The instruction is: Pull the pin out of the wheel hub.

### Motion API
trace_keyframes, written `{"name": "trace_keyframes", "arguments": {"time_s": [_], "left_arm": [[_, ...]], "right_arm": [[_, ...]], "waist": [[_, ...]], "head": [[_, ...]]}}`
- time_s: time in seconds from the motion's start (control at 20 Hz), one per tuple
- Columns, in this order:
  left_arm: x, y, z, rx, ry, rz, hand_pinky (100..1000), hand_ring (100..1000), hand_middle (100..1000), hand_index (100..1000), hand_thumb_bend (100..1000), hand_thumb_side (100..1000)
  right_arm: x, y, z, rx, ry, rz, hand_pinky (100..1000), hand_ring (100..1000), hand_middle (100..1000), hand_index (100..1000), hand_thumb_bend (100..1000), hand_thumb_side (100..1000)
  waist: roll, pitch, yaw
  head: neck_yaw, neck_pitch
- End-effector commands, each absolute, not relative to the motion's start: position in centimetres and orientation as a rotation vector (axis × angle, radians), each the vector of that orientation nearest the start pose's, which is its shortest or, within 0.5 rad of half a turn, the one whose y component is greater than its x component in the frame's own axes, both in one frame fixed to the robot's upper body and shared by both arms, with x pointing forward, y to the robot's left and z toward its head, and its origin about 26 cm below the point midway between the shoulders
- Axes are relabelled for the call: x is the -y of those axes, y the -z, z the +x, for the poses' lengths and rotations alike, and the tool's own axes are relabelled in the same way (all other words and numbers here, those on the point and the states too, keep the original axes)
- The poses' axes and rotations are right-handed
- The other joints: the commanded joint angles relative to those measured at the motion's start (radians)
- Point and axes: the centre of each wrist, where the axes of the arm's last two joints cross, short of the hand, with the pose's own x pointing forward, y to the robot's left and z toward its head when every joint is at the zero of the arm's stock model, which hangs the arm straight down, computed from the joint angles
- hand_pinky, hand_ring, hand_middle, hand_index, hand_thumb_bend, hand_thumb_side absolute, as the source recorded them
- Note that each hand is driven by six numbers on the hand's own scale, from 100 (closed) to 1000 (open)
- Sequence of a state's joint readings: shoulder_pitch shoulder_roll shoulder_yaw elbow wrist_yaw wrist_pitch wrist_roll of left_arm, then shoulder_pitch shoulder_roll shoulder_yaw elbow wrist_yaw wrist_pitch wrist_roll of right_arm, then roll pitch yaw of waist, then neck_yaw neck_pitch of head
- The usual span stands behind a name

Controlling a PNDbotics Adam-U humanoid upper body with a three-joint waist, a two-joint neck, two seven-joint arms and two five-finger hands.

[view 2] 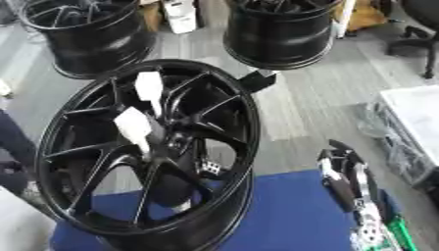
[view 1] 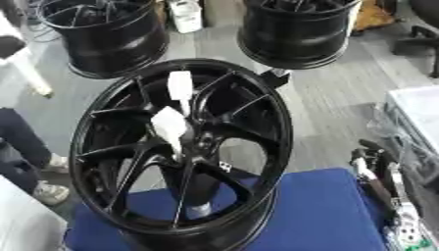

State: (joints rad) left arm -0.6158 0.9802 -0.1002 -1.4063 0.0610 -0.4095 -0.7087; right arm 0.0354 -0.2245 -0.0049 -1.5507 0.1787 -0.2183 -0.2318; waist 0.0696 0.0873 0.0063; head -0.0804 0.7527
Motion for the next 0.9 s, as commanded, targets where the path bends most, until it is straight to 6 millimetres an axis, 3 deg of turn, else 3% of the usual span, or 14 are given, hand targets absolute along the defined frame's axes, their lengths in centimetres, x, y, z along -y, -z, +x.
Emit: {"name": "trace_keyframes", "arguments": {"time_s": [0.05, 0.25, 0.45, 0.6, 0.8, 0.9], "left_arm": [[-45.3, -27.9, 36.0, 1.581, 1.553, 0.5, 316, 166, 234, 543, 269, 283], [-48.2, -21.7, 37.1, 1.413, 1.427, 0.58, 362, 209, 298, 605, 340, 364], [-48.9, -17.8, 38.5, 1.399, 1.341, 0.644, 646, 529, 584, 801, 536, 561], [-48.9, -16.0, 39.0, 1.426, 1.263, 0.708, 742, 714, 764, 872, 608, 682], [-48.8, -14.7, 39.0, 1.514, 1.136, 0.745, 744, 737, 779, 878, 578, 708], [-48.3, -14.7, 38.7, 1.612, 1.042, 0.699, 726, 704, 747, 858, 505, 708]], "right_arm": [[30.8, 0.8, 26.6, 1.767, -0.151, -0.48, 654, 618, 628, 831, 100, 623], [30.4, 0.8, 26.7, 1.773, -0.153, -0.467, 655, 618, 628, 832, 100, 627], [30.0, 0.5, 27.0, 1.787, -0.148, -0.451, 654, 618, 628, 832, 100, 634], [29.7, 0.5, 27.2, 1.792, -0.148, -0.438, 654, 619, 629, 832, 100, 640], [29.7, 0.5, 27.3, 1.794, -0.145, -0.433, 655, 619, 629, 832, 100, 639], [29.7, 0.5, 27.3, 1.794, -0.142, -0.435, 655, 619, 629, 832, 100, 641]], "waist": [[-0.004, -0.011, 0.0], [-0.011, -0.004, -0.01], [-0.02, 0.008, -0.027], [-0.023, 0.012, -0.033], [-0.022, 0.011, -0.033], [-0.022, 0.01, -0.029]], "head": [[-0.001, 0.002], [0.0, -0.001], [0.008, -0.004], [0.014, -0.002], [0.014, 0.001], [0.013, 0.003]]}}
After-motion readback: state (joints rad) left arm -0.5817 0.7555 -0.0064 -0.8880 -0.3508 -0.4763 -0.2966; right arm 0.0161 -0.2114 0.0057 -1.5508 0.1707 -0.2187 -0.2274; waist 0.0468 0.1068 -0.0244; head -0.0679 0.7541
